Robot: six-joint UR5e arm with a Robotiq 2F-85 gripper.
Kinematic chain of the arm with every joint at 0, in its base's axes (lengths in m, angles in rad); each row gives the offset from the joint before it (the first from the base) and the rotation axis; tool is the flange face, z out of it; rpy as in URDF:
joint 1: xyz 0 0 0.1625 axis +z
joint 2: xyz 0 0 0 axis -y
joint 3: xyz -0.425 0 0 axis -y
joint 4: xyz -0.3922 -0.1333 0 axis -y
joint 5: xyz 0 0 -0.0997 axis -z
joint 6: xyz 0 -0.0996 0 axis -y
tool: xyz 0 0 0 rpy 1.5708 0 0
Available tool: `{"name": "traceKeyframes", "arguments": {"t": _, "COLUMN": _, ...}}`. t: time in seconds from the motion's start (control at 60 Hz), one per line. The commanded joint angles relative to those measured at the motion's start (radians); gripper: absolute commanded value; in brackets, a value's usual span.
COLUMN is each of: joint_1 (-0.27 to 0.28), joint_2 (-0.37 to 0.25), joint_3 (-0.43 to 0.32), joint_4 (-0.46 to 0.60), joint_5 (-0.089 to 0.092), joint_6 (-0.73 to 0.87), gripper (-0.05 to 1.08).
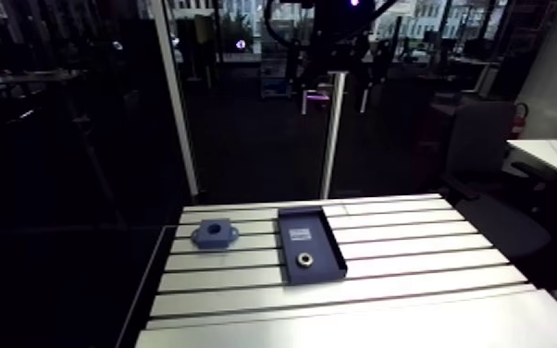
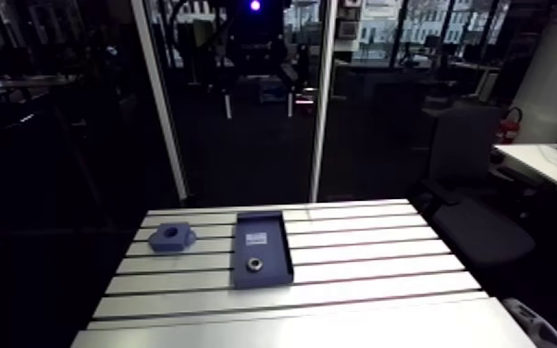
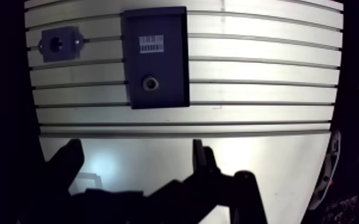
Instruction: Pick up the bearing and press it into the housing until flush.
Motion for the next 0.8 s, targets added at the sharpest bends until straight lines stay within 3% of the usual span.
{"name": "traceKeyframes", "arguments": {"t": 0.017, "joint_1": 0.160, "joint_2": -0.049, "joint_3": -0.147, "joint_4": 0.252, "joint_5": -0.058, "joint_6": 0.160, "gripper": 0.01}}
{"name": "traceKeyframes", "arguments": {"t": 0.533, "joint_1": 0.160, "joint_2": -0.049, "joint_3": -0.138, "joint_4": 0.247, "joint_5": -0.061, "joint_6": 0.161, "gripper": 0.01}}
{"name": "traceKeyframes", "arguments": {"t": 0.8, "joint_1": 0.157, "joint_2": -0.032, "joint_3": -0.054, "joint_4": 0.179, "joint_5": -0.069, "joint_6": 0.161, "gripper": 0.01}}
